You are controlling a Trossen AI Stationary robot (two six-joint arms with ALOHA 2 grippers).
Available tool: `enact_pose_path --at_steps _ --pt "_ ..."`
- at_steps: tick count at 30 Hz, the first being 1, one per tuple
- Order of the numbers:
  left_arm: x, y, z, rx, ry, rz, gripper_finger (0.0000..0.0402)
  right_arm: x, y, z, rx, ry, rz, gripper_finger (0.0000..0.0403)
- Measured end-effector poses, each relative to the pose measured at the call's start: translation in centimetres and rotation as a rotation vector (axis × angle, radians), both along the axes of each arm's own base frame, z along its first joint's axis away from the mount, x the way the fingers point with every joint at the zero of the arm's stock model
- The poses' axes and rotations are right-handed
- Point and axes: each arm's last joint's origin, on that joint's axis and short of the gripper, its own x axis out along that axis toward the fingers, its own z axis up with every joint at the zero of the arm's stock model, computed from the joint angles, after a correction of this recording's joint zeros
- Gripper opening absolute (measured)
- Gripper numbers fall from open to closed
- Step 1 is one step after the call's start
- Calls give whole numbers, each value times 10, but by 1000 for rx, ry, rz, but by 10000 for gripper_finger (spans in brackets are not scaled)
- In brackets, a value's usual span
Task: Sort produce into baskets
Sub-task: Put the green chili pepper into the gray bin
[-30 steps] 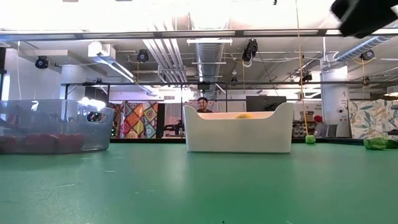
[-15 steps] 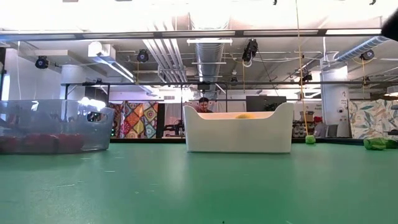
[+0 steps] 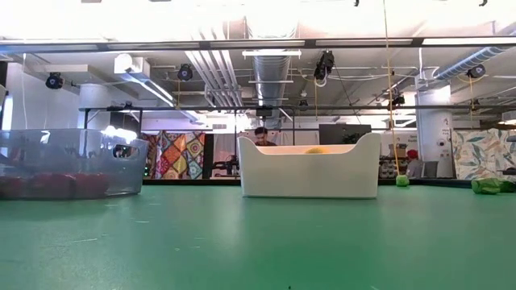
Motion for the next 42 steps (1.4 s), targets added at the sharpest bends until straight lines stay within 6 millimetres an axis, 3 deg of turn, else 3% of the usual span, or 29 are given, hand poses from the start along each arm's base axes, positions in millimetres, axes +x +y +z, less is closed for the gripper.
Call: enact_pose_path --at_steps 4,9,13,18,26,31,42 --pt "36 -9 0 198 -197 -112 259 -2 7 -12 99 203 -98 233" --pt "90 -15 -4 263 -513 -385 258 -3 17 -27 185 463 -219 274" --pt "123 -8 -28 343 -613 -472 258 -3 24 -40 210 597 -354 298" --pt "153 -10 -57 419 -658 -462 258 3 33 -49 262 662 -523 293" --pt "165 -26 -80 541 -697 -512 258 9 47 -69 303 715 -653 242" --pt "160 -24 -65 506 -736 -495 258 11 50 -76 303 745 -673 215" --pt "146 -36 -62 494 -712 -599 258 7 55 -76 325 808 -697 179"
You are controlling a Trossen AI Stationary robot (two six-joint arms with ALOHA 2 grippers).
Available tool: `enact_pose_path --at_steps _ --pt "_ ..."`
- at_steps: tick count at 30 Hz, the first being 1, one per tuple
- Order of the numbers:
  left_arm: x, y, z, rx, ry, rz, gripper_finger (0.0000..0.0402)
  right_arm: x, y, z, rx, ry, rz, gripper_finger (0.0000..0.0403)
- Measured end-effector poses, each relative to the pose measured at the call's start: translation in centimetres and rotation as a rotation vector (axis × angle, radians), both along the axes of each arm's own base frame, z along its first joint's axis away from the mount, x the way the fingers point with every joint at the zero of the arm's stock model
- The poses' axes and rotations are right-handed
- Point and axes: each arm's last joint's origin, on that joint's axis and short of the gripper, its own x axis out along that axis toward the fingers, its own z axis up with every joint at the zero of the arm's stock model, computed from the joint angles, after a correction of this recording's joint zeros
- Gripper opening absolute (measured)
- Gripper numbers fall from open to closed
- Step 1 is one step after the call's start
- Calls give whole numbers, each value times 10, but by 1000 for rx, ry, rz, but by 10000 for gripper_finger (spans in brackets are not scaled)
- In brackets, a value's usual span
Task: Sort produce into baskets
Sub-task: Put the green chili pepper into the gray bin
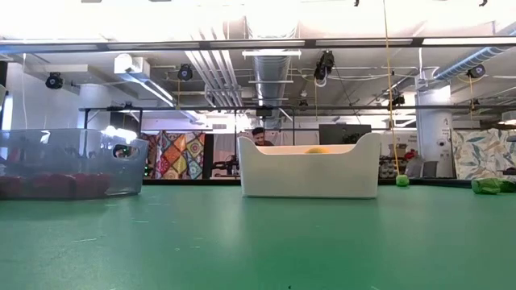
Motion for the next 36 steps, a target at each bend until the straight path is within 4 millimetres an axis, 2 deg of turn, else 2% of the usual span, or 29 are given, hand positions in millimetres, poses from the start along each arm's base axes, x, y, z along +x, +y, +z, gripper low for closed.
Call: enact_pose_path --at_steps 4,8,11,13,18,22,27,30,33,36 --pt "0 0 0 2 3 0 258 1 0 -4 -8 -4 22 149" --pt "0 0 -2 11 14 0 258 3 -1 -1 -12 -37 31 101" --pt "0 0 -4 24 32 1 258 11 4 14 -41 -152 33 69" --pt "0 0 -5 29 39 1 258 21 6 26 -92 -272 43 65" --pt "-2 1 -2 37 24 3 258 61 -3 44 -268 -579 171 86" --pt "-11 4 -2 34 36 -1 258 99 -19 42 -422 -724 368 103" --pt "-31 14 -13 -5 94 73 258 145 -38 33 -534 -790 607 94" --pt "-44 22 -21 -71 128 135 258 166 -43 24 -569 -798 751 87" --pt "-52 30 -34 -124 167 183 258 180 -41 14 -575 -797 873 90" --pt "-56 38 -41 -150 176 256 258 190 -36 7 -566 -801 952 112"
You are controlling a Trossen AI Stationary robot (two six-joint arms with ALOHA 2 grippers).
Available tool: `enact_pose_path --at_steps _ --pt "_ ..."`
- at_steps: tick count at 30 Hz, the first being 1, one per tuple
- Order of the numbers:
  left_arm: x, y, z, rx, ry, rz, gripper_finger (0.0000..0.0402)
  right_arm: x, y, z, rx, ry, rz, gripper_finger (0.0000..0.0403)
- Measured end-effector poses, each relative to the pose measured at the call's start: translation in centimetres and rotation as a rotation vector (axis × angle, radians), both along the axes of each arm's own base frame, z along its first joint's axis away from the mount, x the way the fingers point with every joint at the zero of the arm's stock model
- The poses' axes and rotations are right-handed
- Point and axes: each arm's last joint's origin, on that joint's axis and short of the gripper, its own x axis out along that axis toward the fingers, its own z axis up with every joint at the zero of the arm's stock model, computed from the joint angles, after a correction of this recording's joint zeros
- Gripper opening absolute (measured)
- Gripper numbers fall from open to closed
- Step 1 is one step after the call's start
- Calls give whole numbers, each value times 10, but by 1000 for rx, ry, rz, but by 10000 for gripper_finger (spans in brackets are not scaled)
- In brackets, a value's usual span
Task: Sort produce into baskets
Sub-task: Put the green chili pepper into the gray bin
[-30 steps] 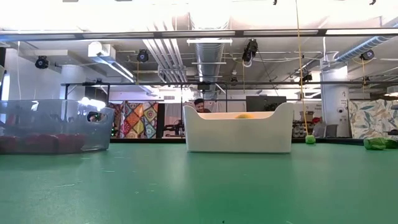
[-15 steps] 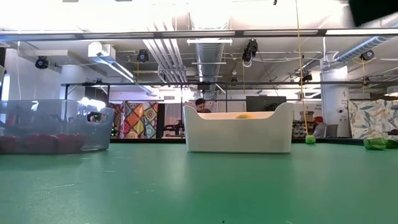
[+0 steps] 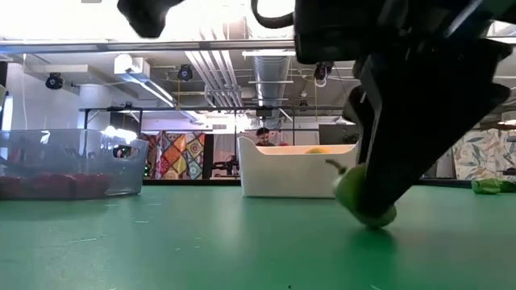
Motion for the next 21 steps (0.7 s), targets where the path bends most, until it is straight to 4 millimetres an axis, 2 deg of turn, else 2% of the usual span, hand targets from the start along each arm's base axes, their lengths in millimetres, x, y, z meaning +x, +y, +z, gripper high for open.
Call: enact_pose_path --at_steps 5,10,14,19,21 --pt "3 7 -8 -13 16 59 258 9 5 0 -24 -12 59 177" --pt "21 10 -11 -35 27 43 258 4 3 18 -44 -29 59 234" --pt "39 12 -15 -59 120 -45 258 -18 1 42 -107 0 22 262" --pt "55 0 -34 -35 348 -17 258 -50 20 62 -231 -72 -12 280" --pt "60 -4 -41 -50 417 6 260 -58 26 64 -250 -93 -46 286"
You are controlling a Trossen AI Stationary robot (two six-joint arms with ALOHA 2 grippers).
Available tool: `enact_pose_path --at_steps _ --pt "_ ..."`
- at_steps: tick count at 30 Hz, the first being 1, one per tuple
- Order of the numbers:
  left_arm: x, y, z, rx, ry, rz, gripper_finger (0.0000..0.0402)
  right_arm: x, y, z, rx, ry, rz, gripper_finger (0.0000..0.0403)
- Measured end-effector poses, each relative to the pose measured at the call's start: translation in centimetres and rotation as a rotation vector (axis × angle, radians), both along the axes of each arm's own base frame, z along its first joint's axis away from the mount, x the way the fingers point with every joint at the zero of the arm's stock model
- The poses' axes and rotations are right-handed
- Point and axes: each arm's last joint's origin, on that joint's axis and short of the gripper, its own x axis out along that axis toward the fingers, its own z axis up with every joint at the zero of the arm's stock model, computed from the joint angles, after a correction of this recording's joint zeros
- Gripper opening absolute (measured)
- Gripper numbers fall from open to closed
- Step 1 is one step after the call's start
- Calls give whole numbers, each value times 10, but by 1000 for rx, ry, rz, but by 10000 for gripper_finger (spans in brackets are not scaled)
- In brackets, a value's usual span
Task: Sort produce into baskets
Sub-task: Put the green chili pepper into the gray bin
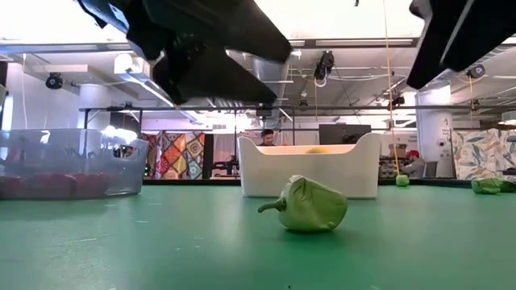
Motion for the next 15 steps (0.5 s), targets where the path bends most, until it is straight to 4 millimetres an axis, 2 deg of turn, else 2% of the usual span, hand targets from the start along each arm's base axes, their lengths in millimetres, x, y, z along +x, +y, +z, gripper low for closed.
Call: enact_pose_path --at_steps 7,11,15 --pt "26 -17 -10 -23 55 49 303 -17 14 0 -23 -55 -56 327" --pt "38 -24 -33 -5 106 91 324 -22 18 -1 -32 -60 -55 343" --pt "44 -27 -58 8 153 127 322 -25 20 -1 -41 -60 -46 342"
